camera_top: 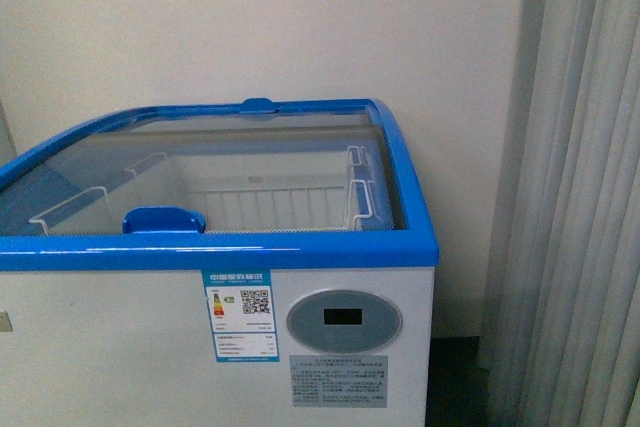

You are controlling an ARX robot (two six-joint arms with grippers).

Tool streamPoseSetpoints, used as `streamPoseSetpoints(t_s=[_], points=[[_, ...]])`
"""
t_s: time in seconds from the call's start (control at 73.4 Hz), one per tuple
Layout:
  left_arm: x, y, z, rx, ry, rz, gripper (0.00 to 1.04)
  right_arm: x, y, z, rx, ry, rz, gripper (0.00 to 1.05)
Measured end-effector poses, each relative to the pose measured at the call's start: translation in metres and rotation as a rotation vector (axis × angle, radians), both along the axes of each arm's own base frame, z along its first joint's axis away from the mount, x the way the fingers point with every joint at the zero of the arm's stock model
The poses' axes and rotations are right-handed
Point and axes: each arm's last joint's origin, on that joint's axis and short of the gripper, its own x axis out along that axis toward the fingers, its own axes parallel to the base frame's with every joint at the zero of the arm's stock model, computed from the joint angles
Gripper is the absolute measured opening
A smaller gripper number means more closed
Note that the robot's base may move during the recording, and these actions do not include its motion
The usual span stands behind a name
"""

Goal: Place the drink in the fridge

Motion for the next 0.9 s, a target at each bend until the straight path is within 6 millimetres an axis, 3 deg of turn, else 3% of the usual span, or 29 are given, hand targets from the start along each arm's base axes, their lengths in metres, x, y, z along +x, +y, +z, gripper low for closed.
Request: streamPoseSetpoints(t_s=[0.109,0.286,0.517,0.722,0.899], points=[[0.036,-0.003,0.022,0.093,-0.129,-0.096,0.97,0.0,0.0,0.0,0.0,0.0,0.001,0.4],[0.114,-0.015,0.055,0.314,-0.344,-0.269,0.97,0.0,0.0,0.0,0.0,0.0,0.0,0.4],[0.196,-0.029,0.062,0.645,-0.435,-0.504,0.97,0.0,0.0,0.0,0.001,0.0,0.0,0.4],[0.234,-0.025,0.067,0.901,-0.479,-0.616,0.97,0.0,0.0,0.0,0.001,0.0,0.0,0.4],[0.251,-0.014,0.07,1.054,-0.478,-0.693,0.97,0.0,0.0,0.0,0.002,0.0,0.001,0.4]])
